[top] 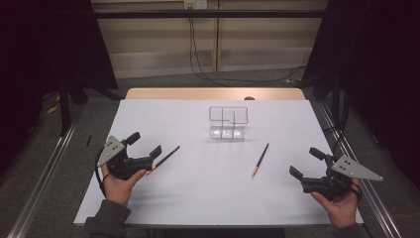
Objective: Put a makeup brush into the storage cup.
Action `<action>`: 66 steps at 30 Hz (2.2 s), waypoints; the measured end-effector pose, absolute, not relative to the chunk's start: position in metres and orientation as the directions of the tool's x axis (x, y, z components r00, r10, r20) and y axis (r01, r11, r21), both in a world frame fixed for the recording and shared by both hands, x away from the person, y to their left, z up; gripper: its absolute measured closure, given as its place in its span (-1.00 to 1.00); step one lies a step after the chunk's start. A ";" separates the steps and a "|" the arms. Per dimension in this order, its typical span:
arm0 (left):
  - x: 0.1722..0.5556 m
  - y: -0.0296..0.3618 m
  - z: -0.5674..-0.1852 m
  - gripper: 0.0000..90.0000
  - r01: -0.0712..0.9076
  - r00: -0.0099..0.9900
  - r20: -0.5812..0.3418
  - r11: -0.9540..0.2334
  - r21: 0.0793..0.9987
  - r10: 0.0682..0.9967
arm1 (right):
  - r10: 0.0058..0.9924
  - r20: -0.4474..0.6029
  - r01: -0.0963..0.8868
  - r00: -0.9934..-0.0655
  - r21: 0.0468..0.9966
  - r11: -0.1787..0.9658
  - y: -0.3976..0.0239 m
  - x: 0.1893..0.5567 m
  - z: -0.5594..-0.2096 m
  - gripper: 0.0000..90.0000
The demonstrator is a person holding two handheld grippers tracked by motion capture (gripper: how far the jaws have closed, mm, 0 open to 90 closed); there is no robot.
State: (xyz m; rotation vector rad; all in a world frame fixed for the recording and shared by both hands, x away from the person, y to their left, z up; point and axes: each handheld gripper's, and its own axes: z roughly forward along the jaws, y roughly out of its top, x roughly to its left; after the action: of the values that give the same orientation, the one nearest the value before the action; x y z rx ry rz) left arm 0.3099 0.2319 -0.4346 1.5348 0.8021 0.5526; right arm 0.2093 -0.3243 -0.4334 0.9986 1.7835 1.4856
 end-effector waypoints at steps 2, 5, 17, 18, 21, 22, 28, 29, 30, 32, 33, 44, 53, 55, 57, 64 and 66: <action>0.314 0.230 -0.436 -0.90 0.176 0.640 -0.113 -0.002 0.984 0.760 | 0.845 0.016 0.170 -0.535 0.981 0.089 -0.324 0.209 -0.434 -0.91; 0.319 0.228 -0.437 -0.90 0.177 0.637 -0.115 0.000 0.984 0.762 | 0.845 0.012 0.171 -0.535 0.981 0.095 -0.323 0.209 -0.434 -0.91; 0.334 0.225 -0.437 -0.90 0.180 0.632 -0.103 -0.016 0.984 0.768 | 0.835 0.000 0.163 -0.550 0.981 0.107 -0.320 0.213 -0.433 -0.91; 0.334 0.226 -0.437 -0.90 0.181 0.630 -0.103 -0.016 0.983 0.769 | 0.835 -0.004 0.161 -0.550 0.981 0.110 -0.320 0.213 -0.433 -0.91; 0.335 0.226 -0.436 -0.90 0.184 0.625 -0.108 -0.011 0.983 0.773 | 0.832 -0.003 0.160 -0.555 0.981 0.111 -0.319 0.214 -0.433 -0.91; 0.336 0.226 -0.436 -0.90 0.184 0.626 -0.112 -0.006 0.983 0.772 | 0.833 -0.003 0.163 -0.553 0.980 0.111 -0.319 0.214 -0.433 -0.91; 0.339 0.224 -0.435 -0.90 0.204 0.624 -0.106 -0.030 0.979 0.775 | 0.833 -0.004 0.162 -0.553 0.980 0.112 -0.320 0.213 -0.433 -0.91; 0.340 0.224 -0.435 -0.90 0.212 0.626 -0.125 -0.014 0.977 0.770 | 0.833 -0.004 0.162 -0.553 0.981 0.112 -0.320 0.213 -0.433 -0.91; 0.340 0.224 -0.435 -0.90 0.212 0.626 -0.125 -0.014 0.977 0.770 | 0.833 -0.004 0.162 -0.553 0.981 0.112 -0.320 0.213 -0.433 -0.91; 0.342 0.224 -0.435 -0.90 0.222 0.617 -0.122 -0.023 0.975 0.777 | 0.832 -0.005 0.163 -0.555 0.980 0.114 -0.320 0.213 -0.433 -0.91; 0.343 0.225 -0.435 -0.90 0.232 0.619 -0.120 -0.035 0.972 0.776 | 0.832 -0.005 0.163 -0.555 0.980 0.115 -0.320 0.213 -0.433 -0.91; 0.351 0.225 -0.433 -0.90 0.321 0.616 -0.149 -0.074 0.944 0.774 | 0.833 0.001 0.169 -0.553 0.979 0.111 -0.319 0.213 -0.434 -0.91; 0.358 0.223 -0.428 -0.90 0.391 0.620 -0.145 -0.144 0.909 0.771 | 0.830 -0.004 0.167 -0.558 0.979 0.116 -0.319 0.214 -0.434 -0.91; 0.359 0.223 -0.427 -0.90 0.395 0.629 -0.147 -0.151 0.906 0.764 | 0.830 -0.005 0.167 -0.558 0.979 0.118 -0.319 0.214 -0.434 -0.91; 0.362 0.222 -0.425 -0.90 0.423 0.629 -0.153 -0.171 0.890 0.762 | 0.830 -0.005 0.167 -0.558 0.979 0.118 -0.319 0.214 -0.434 -0.91; 0.367 0.220 -0.423 -0.90 0.474 0.639 -0.144 -0.239 0.847 0.756 | 0.830 -0.005 0.169 -0.557 0.978 0.120 -0.318 0.213 -0.434 -0.91; 0.369 0.218 -0.422 -0.90 0.492 0.638 -0.137 -0.265 0.829 0.757 | 0.829 -0.005 0.168 -0.559 0.978 0.120 -0.318 0.214 -0.434 -0.91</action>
State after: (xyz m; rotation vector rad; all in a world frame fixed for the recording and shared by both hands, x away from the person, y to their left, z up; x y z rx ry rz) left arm 0.3686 0.2184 -0.4223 1.9277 0.9854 0.3583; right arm 0.2136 -0.3181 -0.4339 0.9654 1.8247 1.4755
